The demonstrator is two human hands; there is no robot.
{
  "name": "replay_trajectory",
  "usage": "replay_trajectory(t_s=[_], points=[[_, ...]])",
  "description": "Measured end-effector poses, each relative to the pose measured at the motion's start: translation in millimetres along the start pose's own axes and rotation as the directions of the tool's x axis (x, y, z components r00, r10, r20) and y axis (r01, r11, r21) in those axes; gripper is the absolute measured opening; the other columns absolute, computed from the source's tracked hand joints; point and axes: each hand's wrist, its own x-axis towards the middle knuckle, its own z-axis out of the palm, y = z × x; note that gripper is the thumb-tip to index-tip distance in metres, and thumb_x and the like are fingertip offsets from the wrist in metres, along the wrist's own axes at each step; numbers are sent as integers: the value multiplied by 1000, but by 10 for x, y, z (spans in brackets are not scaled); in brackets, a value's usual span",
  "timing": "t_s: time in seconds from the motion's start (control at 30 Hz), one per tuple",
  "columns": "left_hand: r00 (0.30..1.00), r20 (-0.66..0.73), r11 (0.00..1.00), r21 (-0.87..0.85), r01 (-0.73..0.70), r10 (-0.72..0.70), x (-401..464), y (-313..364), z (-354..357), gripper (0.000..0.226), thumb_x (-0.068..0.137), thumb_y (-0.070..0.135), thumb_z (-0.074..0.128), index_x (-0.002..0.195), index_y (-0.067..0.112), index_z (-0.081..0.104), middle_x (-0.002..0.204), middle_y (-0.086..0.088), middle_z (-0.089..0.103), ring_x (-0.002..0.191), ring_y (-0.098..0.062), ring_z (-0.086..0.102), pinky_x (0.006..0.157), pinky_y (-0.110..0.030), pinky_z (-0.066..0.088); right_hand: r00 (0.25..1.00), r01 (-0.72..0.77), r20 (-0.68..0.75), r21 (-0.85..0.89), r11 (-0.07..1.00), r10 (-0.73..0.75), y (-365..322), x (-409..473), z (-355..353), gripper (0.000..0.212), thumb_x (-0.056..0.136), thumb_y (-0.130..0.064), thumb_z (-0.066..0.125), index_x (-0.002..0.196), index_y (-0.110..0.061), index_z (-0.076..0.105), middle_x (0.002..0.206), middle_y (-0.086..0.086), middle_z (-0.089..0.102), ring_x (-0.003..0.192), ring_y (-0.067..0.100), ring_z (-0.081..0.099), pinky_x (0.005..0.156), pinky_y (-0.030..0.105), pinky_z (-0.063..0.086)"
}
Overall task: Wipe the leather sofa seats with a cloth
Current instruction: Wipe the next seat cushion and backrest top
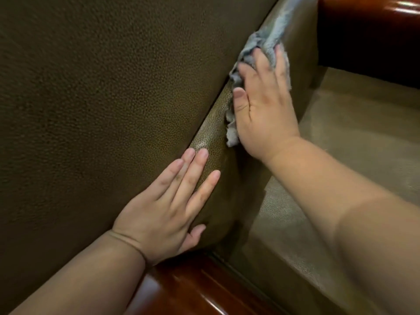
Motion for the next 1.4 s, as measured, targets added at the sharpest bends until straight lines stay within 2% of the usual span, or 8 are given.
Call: replay_trajectory(t_s=[0.2,0.33,0.53,0.77,0.93,1.1,1.17,1.4], points=[[1000,15,999,-39,-7,8,2,8,13,104,88,59,59,162,-5,24,165,-40,15,157,-50,17,131,-52,7,955,233,129,233,944,-267,-362,-814,-31,55,109,-40,27,135,-10,66,149,13,54,154,43,22,124,59,20],[1000,2,999,-41,-7,7,4,4,8,103,86,59,61,163,1,28,166,-38,15,157,-49,20,130,-51,10,849,520,104,5,854,-517,156,-259,-61,54,109,-44,29,131,-18,70,141,8,62,145,44,39,120,63,26],[1000,-2,1000,-18,-18,18,-6,0,16,97,89,58,58,163,2,29,165,-40,14,156,-50,19,130,-52,9,971,238,-41,177,955,-234,-222,-526,97,47,107,-34,37,121,-7,73,138,17,60,146,47,36,118,65,26],[999,-29,1000,-20,-24,24,-7,0,32,99,87,58,60,164,4,29,166,-37,19,156,-49,24,129,-52,11,823,559,52,95,824,-565,239,-296,18,56,107,-39,28,133,-11,68,144,15,59,139,45,46,120,55,31],[999,-34,999,-23,-27,26,-8,1,22,99,87,58,61,164,5,28,167,-36,15,156,-48,22,130,-51,12,994,-59,-73,216,975,76,311,-229,266,61,110,-46,20,157,-11,38,167,23,23,155,46,13,129,46,7],[998,-51,999,-18,-32,31,-8,3,27,100,86,58,62,164,6,29,167,-35,17,156,-48,23,130,-51,12,632,-733,291,525,432,719,-27,-846,532,64,112,-45,21,166,-18,2,173,13,-3,160,21,-4,129,36,-3],[998,-54,999,-19,-35,34,-11,6,35,99,87,58,60,164,6,28,168,-35,16,157,-47,21,130,-50,11,556,-804,383,471,363,737,-9,-1002,532,70,110,-50,25,166,-15,0,173,15,-5,160,23,-2,128,33,0],[998,-39,999,-1,-47,47,-24,-16,48,98,91,60,53,166,5,22,168,-37,10,158,-49,16,130,-52,8,814,-507,36,532,678,580,199,-61,280,71,110,-47,34,166,-12,8,173,16,4,160,30,-1,127,35,2]])
